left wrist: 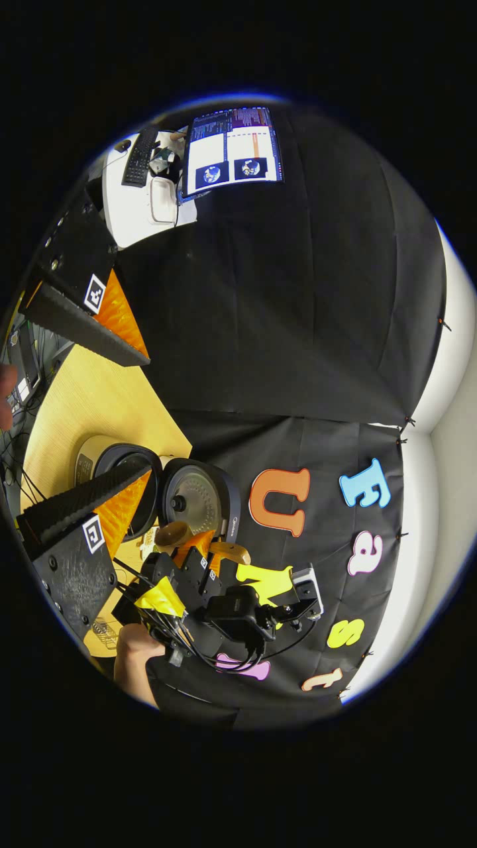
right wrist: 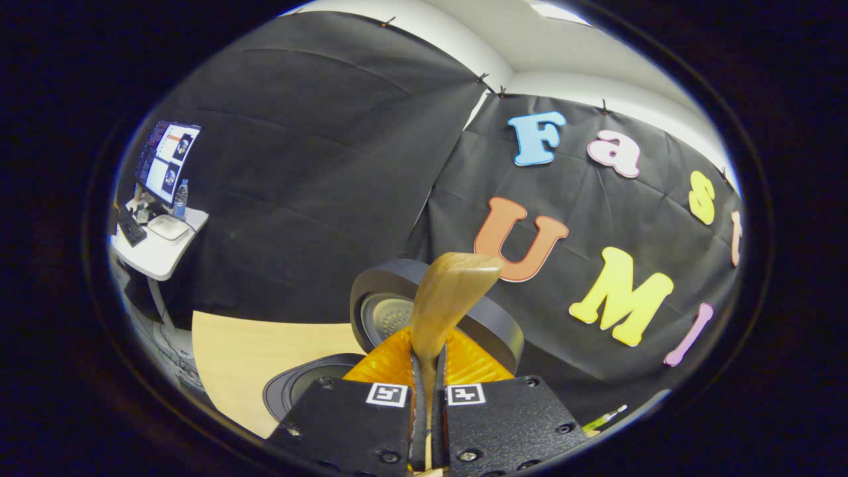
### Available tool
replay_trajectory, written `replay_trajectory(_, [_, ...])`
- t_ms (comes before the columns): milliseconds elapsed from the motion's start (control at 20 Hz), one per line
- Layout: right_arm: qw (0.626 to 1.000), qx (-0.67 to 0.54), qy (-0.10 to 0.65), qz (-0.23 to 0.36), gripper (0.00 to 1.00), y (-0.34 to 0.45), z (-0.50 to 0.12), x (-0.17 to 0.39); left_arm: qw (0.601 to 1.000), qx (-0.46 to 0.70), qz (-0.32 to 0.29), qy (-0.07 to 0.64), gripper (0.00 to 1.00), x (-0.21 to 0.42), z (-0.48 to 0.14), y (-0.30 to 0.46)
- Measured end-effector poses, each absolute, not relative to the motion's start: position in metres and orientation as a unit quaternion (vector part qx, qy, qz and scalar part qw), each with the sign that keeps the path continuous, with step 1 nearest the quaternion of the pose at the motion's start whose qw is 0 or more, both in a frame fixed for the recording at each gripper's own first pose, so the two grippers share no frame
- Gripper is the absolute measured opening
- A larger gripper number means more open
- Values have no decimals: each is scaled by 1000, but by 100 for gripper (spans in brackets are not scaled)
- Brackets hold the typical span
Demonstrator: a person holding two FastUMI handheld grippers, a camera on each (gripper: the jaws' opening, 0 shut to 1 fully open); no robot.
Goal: Close the left gripper, press the button to open the rice cooker; take a wooden spoon from the chopstick holder with the right hand, scoop a spoonful of rice and pour it into the rice cooker, then put the wooden spoon back into the chopstick holder.
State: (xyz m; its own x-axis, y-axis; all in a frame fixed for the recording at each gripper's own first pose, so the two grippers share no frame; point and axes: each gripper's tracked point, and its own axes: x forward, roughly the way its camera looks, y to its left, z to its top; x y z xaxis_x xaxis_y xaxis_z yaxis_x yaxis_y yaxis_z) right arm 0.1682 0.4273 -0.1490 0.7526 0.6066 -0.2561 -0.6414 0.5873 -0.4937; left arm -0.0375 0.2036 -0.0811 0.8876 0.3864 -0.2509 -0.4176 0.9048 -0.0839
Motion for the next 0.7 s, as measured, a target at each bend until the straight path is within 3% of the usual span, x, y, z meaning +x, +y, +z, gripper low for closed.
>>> replay_trajectory(400, [909,-206,52,359,8,416,-129,161,971,-66,201,111,95,-35,-78,191])
replay_trajectory(700, [922,-62,104,368,8,384,-98,155,976,-48,183,111,95,-23,-69,167])
